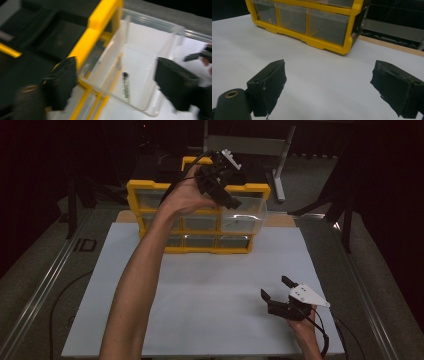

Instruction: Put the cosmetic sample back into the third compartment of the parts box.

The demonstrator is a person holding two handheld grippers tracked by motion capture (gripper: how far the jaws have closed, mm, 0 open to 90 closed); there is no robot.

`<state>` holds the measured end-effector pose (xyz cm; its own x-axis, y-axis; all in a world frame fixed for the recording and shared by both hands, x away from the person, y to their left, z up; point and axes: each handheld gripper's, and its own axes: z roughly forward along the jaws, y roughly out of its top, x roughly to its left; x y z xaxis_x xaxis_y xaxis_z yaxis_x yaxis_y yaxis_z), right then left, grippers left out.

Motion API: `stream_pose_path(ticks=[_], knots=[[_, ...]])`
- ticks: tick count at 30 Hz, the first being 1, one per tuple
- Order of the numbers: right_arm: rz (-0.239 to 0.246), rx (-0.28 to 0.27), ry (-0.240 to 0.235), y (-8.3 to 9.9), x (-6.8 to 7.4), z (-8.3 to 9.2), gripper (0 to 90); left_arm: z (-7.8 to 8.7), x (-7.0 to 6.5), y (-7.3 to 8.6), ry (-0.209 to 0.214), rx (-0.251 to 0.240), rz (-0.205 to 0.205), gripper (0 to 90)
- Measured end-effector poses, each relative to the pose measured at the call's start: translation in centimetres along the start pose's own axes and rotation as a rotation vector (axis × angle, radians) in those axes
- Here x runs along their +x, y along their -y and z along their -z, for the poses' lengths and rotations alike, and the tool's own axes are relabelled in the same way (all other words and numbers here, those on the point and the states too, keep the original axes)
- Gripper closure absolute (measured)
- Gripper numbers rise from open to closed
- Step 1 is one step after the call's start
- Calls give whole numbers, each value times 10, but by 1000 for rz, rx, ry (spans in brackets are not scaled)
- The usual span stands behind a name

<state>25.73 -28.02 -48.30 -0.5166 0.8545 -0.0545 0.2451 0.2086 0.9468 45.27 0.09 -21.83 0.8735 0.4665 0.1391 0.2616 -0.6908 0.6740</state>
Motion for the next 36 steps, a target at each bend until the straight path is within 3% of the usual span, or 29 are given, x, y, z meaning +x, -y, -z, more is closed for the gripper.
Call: stream_pose_path(ticks=[4,9,17,29,36], knots=[[-2,1,-1,0,0,0,116,3,3,2,-28,-4,22,69],[-2,1,0,0,0,0,116,5,5,6,-9,-5,32,25],[-1,-2,2,0,0,0,116,5,8,17,12,-18,49,18],[-4,2,0,1,0,-1,116,8,16,35,11,-26,74,19],[-7,3,0,1,0,-1,116,13,19,44,30,-54,99,23]])
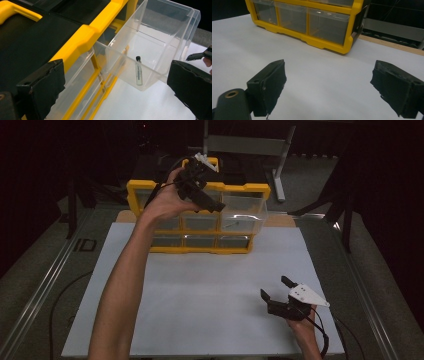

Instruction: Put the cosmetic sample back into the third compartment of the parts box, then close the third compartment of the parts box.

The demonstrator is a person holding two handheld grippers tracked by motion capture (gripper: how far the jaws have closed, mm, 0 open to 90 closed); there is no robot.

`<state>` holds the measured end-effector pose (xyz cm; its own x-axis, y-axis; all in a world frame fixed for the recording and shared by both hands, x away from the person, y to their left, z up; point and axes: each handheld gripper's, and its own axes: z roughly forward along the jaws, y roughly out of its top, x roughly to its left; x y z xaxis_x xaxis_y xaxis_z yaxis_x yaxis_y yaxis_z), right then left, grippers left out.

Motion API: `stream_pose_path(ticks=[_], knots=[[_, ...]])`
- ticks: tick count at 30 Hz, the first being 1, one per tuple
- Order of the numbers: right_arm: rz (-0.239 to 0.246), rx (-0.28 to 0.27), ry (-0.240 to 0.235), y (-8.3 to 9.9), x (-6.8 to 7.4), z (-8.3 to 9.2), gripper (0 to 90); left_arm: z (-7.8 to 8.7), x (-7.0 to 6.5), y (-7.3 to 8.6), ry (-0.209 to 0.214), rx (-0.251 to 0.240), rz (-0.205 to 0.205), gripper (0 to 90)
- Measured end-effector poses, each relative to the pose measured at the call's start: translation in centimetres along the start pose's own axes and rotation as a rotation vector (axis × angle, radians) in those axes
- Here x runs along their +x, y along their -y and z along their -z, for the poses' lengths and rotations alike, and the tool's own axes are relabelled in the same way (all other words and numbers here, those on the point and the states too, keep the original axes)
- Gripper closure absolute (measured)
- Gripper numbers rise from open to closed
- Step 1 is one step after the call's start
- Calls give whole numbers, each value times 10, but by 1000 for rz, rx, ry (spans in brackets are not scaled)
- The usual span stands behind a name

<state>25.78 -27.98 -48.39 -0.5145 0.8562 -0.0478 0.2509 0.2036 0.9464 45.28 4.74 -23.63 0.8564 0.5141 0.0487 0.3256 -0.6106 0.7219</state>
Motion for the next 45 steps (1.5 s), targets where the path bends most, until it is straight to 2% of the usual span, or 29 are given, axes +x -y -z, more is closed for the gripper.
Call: stream_pose_path(ticks=[20,34,45], knots=[[1,-5,1,0,-1,0,116,2,-7,23,23,-23,-17,25],[0,-2,3,0,-1,0,116,2,-10,41,25,-30,-28,26],[0,-4,3,0,-1,0,116,-2,-19,48,32,-27,-39,43]])
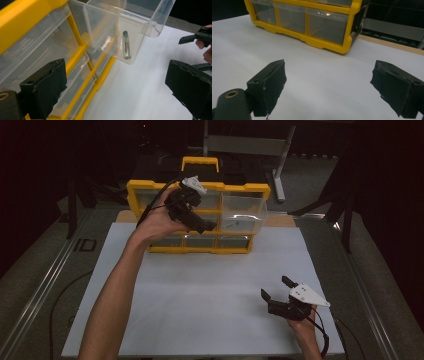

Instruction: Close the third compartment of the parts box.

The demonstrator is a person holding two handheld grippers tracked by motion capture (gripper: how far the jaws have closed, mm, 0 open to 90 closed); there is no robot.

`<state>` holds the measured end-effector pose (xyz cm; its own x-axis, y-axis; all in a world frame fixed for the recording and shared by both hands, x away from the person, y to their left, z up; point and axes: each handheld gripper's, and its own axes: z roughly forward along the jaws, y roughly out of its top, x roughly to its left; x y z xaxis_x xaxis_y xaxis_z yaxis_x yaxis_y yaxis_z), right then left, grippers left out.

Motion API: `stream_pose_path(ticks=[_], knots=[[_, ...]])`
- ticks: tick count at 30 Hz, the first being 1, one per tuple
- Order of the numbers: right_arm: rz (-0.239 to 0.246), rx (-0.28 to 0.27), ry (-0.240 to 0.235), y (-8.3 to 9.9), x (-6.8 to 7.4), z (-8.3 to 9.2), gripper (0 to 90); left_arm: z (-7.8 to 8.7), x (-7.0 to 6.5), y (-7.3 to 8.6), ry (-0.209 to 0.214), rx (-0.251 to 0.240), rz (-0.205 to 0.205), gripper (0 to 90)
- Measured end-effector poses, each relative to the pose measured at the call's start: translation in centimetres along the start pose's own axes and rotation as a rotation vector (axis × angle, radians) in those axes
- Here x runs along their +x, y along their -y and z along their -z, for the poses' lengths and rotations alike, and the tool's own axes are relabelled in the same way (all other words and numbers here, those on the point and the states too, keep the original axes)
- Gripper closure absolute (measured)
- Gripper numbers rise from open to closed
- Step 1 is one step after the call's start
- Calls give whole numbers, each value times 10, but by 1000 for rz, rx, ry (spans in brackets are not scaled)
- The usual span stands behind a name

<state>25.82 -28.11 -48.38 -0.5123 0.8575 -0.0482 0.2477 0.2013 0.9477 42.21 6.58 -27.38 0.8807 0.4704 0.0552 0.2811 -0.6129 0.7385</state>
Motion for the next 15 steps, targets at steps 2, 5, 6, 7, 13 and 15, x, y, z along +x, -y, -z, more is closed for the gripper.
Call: stream_pose_path(ticks=[2,5,6,7,13,15], knots=[[0,-2,0,0,0,0,116,-1,-2,2,-1,-2,-4,48],[0,-2,1,0,0,0,116,-3,-5,3,-8,8,-11,54],[1,-2,0,0,0,0,116,-4,-6,4,-10,8,-10,55],[3,0,1,0,0,0,116,-4,-7,4,-10,10,-13,59],[3,2,-2,0,1,0,116,-4,-10,8,1,4,-4,156],[2,3,-3,0,1,0,116,-5,-12,9,4,4,-7,170]])
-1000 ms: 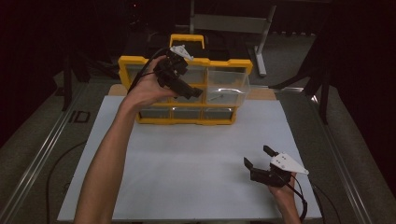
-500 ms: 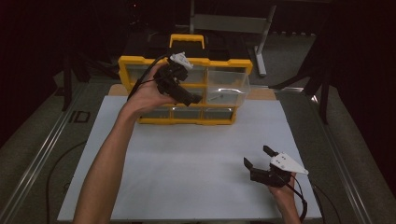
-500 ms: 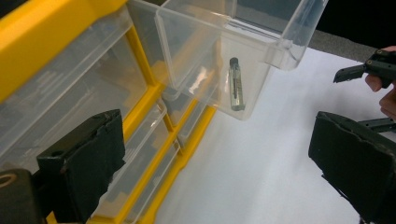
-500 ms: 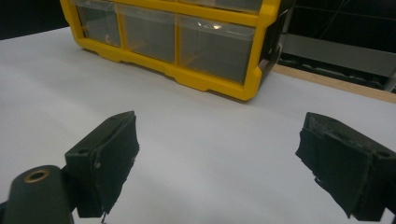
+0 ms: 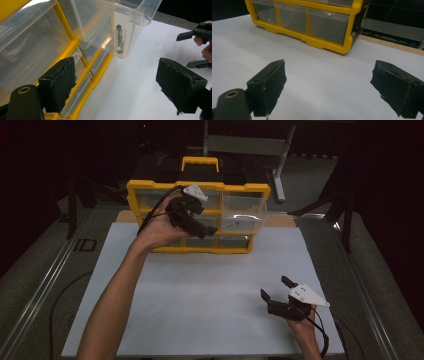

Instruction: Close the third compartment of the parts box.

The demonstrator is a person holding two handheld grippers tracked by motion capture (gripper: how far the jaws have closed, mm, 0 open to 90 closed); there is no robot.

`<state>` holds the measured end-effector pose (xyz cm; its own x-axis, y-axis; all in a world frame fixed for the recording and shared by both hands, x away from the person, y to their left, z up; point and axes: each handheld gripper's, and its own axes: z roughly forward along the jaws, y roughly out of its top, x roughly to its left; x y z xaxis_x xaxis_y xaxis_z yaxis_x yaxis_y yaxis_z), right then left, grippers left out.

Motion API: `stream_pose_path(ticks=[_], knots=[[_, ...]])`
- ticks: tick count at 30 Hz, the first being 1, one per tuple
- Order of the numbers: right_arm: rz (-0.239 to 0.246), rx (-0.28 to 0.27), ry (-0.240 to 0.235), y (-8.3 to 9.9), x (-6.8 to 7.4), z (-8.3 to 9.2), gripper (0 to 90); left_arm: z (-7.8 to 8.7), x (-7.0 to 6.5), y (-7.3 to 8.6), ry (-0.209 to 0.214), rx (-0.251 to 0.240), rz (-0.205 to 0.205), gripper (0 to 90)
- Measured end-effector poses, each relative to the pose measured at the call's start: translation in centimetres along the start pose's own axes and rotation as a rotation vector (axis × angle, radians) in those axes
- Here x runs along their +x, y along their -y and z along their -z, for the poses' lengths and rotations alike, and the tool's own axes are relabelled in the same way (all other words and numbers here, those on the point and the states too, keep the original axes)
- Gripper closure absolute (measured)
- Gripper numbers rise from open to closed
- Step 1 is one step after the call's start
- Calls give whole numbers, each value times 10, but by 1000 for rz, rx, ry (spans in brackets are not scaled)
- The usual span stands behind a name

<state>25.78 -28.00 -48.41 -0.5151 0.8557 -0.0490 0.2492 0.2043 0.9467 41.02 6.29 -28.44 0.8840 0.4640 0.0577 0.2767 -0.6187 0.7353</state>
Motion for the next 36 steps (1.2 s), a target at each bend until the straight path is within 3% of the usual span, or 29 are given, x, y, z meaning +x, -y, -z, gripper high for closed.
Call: stream_pose_path(ticks=[5,10,17,21,32,36], knots=[[-2,1,-2,0,1,0,116,0,-6,2,5,-9,-7,251],[-1,2,-2,0,1,-1,116,0,-6,3,14,-17,15,387],[2,4,-2,0,1,-1,116,-1,-6,6,68,-34,37,543],[1,2,-1,0,0,-1,116,-1,-7,7,68,-48,44,621],[1,2,1,0,0,0,116,-9,-9,9,117,-66,57,878],[1,1,1,0,0,0,116,-12,-10,8,112,-72,56,900]])
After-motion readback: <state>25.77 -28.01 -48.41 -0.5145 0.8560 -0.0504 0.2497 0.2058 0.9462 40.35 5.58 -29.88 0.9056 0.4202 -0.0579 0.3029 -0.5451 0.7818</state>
